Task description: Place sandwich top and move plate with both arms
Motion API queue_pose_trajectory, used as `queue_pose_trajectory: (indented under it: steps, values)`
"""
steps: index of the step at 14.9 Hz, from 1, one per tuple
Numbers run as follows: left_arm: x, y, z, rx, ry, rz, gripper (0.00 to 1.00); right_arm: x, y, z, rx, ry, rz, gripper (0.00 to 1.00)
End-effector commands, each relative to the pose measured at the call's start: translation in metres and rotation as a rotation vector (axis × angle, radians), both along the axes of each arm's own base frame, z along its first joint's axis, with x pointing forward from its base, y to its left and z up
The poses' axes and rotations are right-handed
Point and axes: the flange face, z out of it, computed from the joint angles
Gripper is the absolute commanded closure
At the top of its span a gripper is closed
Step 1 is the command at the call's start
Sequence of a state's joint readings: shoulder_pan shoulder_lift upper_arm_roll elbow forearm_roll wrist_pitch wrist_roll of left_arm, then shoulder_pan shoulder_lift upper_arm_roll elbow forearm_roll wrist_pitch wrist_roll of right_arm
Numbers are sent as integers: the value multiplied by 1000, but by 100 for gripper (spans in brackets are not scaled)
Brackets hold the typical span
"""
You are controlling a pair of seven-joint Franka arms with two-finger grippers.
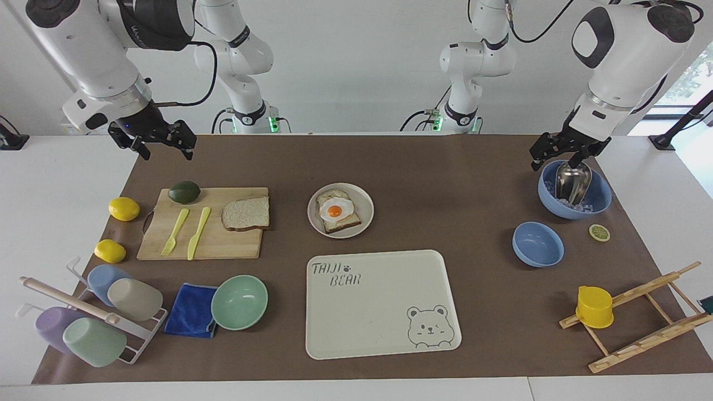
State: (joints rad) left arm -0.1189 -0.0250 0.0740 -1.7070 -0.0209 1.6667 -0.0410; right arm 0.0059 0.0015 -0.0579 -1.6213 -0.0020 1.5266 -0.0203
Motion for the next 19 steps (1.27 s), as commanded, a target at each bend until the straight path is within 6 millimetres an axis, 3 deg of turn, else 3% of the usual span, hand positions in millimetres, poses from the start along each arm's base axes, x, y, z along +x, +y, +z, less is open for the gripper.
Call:
queue_pose_trajectory:
  steps: [1,9,10,11,13,16,19]
  values:
    - [-1,1,5,-10,-6,11,0,1,2,4,17,-10,-20,0]
    - [-1,1,6,-10,-7,11,0,-4,1,0,22,1,-11,0]
    - [-1,1,5,-10,-6,11,0,-7,9,-7,18,3,32,0]
    - [-1,1,5,-10,-6,11,0,-6,38,-14,-5,-2,89,0]
    - [-1,1,5,-10,-6,11,0,-1,75,-39,-115,33,41,0]
    - [-1,1,5,-10,-6,11,0,9,148,-87,-276,69,61,0]
    - [-1,1,5,-10,-6,11,0,6,201,-133,-387,87,29,0]
